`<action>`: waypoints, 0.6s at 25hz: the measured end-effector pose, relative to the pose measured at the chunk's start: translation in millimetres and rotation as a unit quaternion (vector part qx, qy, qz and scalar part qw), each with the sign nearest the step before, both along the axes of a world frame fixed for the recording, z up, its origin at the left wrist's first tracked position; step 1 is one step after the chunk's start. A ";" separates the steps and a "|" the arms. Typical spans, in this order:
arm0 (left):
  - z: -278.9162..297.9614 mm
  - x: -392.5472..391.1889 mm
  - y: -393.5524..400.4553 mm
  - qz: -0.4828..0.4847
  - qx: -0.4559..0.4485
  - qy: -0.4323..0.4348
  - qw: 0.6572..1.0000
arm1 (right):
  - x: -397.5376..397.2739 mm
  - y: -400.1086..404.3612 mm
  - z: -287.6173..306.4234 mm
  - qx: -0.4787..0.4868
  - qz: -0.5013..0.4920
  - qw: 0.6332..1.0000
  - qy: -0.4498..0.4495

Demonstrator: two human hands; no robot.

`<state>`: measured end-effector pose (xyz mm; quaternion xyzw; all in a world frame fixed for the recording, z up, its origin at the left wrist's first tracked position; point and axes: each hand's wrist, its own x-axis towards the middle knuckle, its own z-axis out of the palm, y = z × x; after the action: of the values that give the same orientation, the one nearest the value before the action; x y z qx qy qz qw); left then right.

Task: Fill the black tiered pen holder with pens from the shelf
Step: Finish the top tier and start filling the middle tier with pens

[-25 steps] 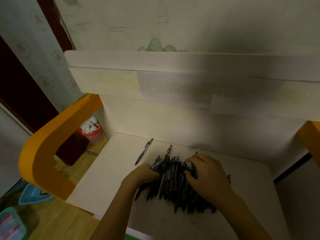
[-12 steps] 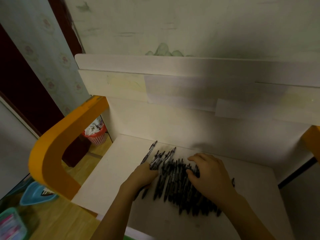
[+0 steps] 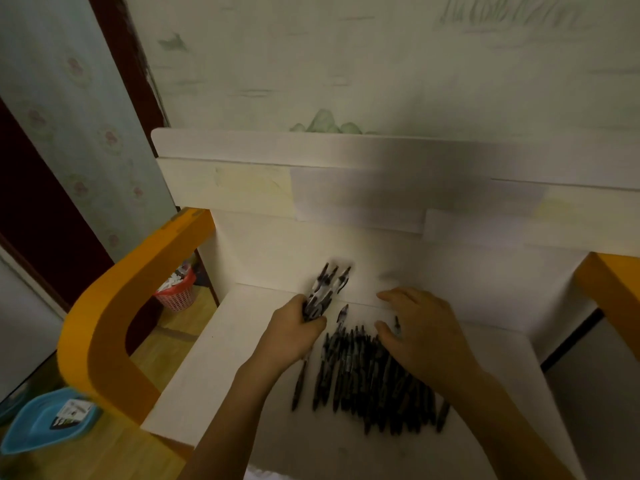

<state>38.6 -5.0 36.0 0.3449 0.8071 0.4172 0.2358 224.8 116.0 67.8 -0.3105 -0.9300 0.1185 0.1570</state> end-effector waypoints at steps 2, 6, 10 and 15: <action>11.3 2.9 -0.7 -0.018 0.038 0.019 0.999 | 3.4 -6.6 10.2 0.007 -0.016 1.000 0.007; 30.5 12.7 -0.8 -0.064 0.088 0.047 0.993 | 19.4 -23.3 31.5 0.023 -0.052 0.998 0.037; 44.3 30.5 2.6 -0.113 0.102 0.049 0.987 | 45.7 -41.3 52.8 0.052 -0.088 0.993 0.062; 73.0 78.2 12.8 -0.172 0.155 0.054 0.971 | 94.7 -57.9 78.3 0.108 -0.144 0.980 0.090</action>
<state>116.8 7.8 109.0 0.5332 0.6728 0.4706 0.2038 319.5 58.1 146.1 -0.4100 -0.8652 0.0210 0.2879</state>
